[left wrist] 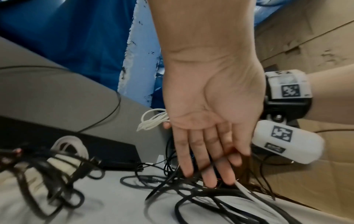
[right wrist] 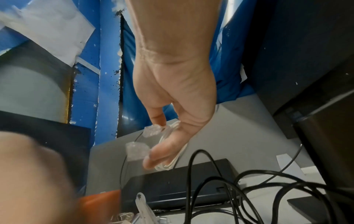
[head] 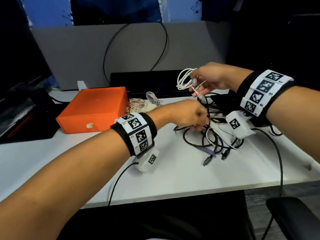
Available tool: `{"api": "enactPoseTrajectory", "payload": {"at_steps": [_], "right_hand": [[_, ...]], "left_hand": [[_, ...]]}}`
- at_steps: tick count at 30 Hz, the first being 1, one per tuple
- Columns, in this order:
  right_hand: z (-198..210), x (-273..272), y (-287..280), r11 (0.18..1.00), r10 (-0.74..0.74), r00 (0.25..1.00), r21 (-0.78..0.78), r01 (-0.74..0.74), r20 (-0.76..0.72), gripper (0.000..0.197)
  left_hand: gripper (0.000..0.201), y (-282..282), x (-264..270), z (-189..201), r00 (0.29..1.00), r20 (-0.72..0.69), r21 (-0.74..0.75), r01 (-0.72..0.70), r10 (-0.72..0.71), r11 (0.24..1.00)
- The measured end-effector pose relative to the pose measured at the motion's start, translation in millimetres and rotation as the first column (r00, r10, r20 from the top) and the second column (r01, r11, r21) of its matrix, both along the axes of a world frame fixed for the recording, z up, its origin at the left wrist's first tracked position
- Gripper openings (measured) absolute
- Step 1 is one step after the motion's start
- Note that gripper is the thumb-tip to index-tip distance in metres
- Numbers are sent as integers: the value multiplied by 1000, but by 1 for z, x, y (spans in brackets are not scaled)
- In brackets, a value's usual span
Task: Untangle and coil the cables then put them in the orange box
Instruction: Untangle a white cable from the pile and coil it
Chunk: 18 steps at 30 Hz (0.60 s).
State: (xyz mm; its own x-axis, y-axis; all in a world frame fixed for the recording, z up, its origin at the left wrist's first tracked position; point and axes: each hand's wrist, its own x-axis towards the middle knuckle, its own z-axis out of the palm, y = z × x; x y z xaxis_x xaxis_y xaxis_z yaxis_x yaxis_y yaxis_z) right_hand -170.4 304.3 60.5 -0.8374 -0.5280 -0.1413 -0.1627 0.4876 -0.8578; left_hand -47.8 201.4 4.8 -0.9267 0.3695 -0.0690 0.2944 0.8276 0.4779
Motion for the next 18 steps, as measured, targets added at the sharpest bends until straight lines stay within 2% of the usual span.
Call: {"api": "enactPoseTrajectory", "payload": {"at_steps": [2, 4, 6, 8, 11, 15, 18], "right_hand": [[-1, -2, 4, 1000, -12, 1000, 5, 12, -9, 17], [-3, -3, 8, 1000, -25, 999, 9, 25, -21, 15], [-4, -3, 7, 1000, -25, 999, 7, 25, -20, 15], [-4, -1, 1, 999, -27, 1000, -33, 27, -8, 16], [-6, 1, -17, 999, -8, 1000, -46, 9, 15, 18], [-20, 5, -42, 996, 31, 997, 83, -36, 66, 29], [-37, 4, -60, 986, 31, 992, 162, -50, 120, 25]], "left_hand": [[26, -6, -11, -3, 980, -97, 85, -166, 174, 983], [26, -10, -32, -13, 924, -229, -20, -318, 305, 948], [28, -8, -47, -29, 905, -184, -207, -418, 385, 885], [34, 3, -53, -41, 934, -52, -327, -349, 352, 878], [43, 25, -46, -44, 986, 59, -311, -130, 155, 941], [42, 36, -31, -48, 987, 160, -313, 70, -20, 947], [53, 24, -28, -65, 976, 182, -330, 172, -117, 928]]}}
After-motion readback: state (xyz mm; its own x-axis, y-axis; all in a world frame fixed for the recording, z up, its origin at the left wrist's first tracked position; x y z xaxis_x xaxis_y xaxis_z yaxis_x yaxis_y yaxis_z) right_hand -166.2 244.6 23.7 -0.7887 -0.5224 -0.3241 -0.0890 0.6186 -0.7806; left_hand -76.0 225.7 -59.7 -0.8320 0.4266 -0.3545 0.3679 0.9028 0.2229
